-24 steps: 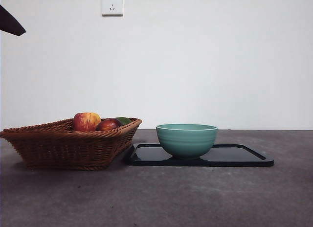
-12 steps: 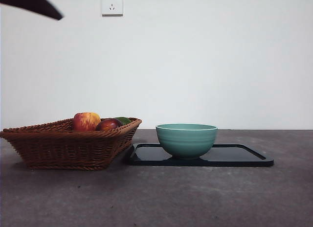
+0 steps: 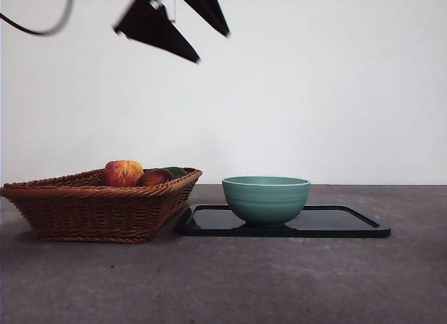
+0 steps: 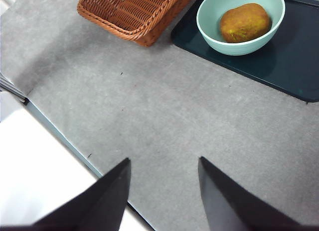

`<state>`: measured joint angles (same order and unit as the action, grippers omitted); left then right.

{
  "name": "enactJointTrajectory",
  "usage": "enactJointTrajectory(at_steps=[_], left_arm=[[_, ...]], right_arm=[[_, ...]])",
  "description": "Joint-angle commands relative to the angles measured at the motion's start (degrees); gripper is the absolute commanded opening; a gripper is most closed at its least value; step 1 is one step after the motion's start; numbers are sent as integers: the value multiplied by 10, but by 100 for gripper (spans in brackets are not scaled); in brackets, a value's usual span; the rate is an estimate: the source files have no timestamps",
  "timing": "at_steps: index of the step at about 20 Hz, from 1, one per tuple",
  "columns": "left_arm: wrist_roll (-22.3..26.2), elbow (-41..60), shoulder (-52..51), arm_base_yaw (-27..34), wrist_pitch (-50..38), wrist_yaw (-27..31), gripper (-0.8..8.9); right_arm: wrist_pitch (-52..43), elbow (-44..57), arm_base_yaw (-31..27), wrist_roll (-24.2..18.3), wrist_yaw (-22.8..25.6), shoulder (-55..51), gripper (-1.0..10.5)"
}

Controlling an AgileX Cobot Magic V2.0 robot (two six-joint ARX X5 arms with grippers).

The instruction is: Pick up the wifruite, put it on the bowl, pick up the plate, put it on desk

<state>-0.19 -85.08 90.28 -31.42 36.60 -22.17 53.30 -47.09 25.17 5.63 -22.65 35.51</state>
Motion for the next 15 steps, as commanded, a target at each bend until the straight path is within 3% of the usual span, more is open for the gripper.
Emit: enactJointTrajectory(at_steps=[1,11,15], left_arm=[[26,-33,55,-7,-21,3,312],[108,-40,199,-44,-141,61,312],[117,-40,236,-56,-169,61,312]], right_arm=[[-3,-6,4,-1,-3,3,217],[12,-6,4,-1,-2,3,217],[17,-5,4,-1,-2,3,217]])
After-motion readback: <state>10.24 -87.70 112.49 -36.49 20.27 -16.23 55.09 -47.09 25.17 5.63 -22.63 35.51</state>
